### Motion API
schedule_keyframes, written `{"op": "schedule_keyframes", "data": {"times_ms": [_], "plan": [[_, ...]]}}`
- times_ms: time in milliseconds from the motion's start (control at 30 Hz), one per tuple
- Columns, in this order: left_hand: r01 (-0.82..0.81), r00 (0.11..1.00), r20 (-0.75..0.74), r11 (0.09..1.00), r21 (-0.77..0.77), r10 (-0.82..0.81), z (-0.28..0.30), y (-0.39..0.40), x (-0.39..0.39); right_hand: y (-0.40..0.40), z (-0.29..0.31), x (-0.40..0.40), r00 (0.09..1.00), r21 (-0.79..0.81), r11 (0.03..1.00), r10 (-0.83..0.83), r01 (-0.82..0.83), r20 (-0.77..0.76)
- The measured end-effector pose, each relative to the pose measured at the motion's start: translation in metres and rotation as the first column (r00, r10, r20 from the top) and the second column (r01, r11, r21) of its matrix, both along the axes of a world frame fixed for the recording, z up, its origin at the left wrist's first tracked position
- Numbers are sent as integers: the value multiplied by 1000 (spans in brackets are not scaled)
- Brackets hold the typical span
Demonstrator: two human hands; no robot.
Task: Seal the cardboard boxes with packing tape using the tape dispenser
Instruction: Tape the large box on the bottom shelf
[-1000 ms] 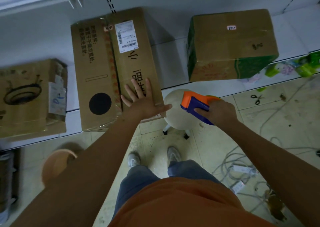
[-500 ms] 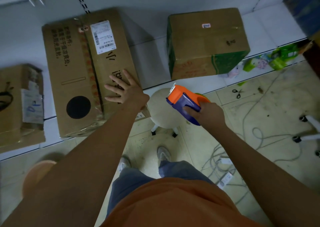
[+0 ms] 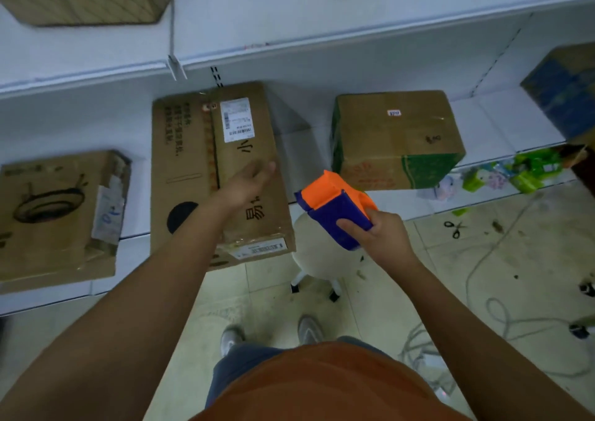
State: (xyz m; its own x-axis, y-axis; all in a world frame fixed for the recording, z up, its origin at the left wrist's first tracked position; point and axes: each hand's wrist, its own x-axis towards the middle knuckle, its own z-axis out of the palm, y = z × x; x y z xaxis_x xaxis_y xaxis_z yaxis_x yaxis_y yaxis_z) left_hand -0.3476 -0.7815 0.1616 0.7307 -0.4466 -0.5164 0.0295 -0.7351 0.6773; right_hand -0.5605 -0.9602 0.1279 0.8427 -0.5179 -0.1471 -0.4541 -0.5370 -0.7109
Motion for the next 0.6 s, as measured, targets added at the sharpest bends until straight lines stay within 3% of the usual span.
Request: {"op": "schedule_keyframes", "data": {"times_ms": [133,267,433,600], "plan": [[-107,987,-139,971,-212,78,45,13,-11,15,25,18,995,34,995,88,-90,53],[-91,975,-221,872,-480,-21,72,31,-16,31,43,34,983,104,979,165,-173,84],[-64,997,1,905,-421,71,96,57,-19,46,58,49,967,87,967,231,-241,107],[-92,956,214,898,-430,201,110,74,-24,59,79,62,939,5,948,316,-320,137]]}}
